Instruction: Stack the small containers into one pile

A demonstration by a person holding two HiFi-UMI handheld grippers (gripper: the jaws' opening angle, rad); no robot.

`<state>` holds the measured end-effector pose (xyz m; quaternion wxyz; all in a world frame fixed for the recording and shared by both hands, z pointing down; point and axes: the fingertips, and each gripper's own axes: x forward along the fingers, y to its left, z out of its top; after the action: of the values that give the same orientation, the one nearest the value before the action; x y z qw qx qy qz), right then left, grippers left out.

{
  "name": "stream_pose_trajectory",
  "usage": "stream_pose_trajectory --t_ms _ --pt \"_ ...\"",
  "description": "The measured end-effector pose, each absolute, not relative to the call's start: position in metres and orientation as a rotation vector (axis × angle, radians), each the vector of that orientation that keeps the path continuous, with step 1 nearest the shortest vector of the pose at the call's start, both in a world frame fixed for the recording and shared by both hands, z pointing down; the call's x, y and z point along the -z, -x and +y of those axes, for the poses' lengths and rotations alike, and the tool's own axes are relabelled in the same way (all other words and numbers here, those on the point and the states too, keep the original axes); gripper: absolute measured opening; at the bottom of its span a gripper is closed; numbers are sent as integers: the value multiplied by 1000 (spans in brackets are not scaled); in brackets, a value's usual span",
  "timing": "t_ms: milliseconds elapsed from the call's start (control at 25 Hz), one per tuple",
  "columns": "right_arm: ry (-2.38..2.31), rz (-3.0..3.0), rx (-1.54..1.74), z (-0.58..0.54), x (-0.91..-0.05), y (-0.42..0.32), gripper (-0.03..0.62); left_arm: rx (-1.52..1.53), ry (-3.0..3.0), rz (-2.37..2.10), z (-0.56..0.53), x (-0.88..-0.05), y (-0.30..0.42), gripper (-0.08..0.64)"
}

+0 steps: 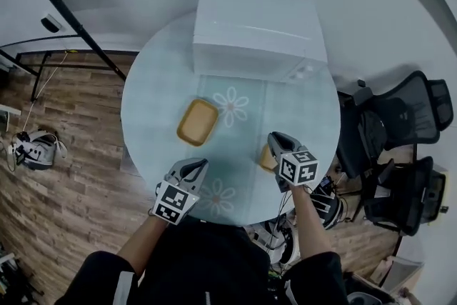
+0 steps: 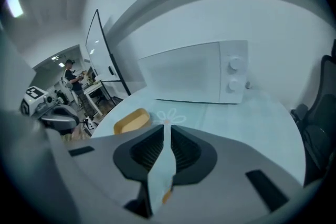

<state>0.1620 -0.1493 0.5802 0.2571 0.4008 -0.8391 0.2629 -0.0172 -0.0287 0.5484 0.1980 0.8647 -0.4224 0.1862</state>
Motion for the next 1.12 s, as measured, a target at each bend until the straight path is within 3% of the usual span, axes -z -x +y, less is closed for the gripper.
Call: stream_pose_trajectory --t_ms 240,720,1120 --pt "-791 -2307 -631 -153 -586 -89 100 -495 -2347 -1296 -27 -550 53 14" --pt "-489 -2248 -366 -168 -598 -11 118 -453 -2227 -1439 -25 -556 99 14" --pt "-373 -2188 -328 -189 -628 29 118 -431 -2171 -1475 -30 -567 112 14"
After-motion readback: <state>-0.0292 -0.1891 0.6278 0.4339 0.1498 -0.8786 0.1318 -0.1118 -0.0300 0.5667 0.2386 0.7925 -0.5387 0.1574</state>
